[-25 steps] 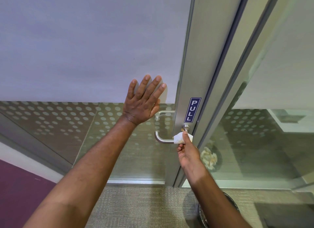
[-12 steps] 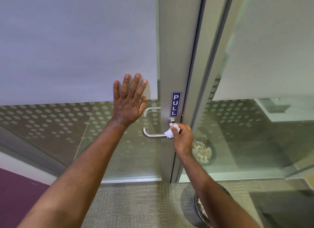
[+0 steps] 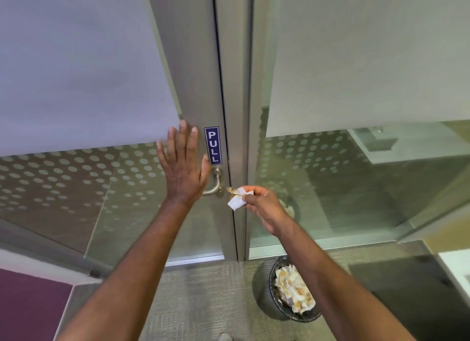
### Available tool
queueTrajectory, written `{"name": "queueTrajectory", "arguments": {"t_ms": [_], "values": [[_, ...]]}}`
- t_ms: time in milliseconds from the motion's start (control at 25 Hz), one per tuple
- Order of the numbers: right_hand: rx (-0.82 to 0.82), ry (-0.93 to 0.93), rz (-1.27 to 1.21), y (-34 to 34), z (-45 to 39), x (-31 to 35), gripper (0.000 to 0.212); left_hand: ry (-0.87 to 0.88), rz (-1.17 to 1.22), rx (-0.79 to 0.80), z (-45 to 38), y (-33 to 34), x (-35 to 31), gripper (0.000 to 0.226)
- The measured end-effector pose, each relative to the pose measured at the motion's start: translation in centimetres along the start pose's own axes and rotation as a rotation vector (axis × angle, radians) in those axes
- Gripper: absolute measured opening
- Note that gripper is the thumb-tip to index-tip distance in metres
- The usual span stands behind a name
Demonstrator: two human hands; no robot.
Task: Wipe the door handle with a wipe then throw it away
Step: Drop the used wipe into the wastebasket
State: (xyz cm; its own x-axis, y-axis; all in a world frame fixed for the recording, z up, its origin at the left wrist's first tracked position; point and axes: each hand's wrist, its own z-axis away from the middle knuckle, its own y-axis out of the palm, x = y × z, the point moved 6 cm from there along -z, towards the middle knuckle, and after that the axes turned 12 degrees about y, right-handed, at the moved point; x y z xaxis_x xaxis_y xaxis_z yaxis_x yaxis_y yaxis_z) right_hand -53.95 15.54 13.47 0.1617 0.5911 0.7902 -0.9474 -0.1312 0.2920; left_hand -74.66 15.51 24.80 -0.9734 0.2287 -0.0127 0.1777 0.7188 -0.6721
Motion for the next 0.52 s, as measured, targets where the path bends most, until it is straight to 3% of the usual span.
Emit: {"name": "queueTrajectory", "arguments": {"t_ms": [240,520], "values": [[-0.111,0.075,0.090,-9.2,1.2,-2.7,0.037,-0.015,0.153,0.166,6.2,5.6,-11.2,0.065],[-0.371,0.110,0.471,-20.1,2.4,-7.0,0.018,-0.099,0.426,0.683,14.0,12.9,-21.5,0.058]]}}
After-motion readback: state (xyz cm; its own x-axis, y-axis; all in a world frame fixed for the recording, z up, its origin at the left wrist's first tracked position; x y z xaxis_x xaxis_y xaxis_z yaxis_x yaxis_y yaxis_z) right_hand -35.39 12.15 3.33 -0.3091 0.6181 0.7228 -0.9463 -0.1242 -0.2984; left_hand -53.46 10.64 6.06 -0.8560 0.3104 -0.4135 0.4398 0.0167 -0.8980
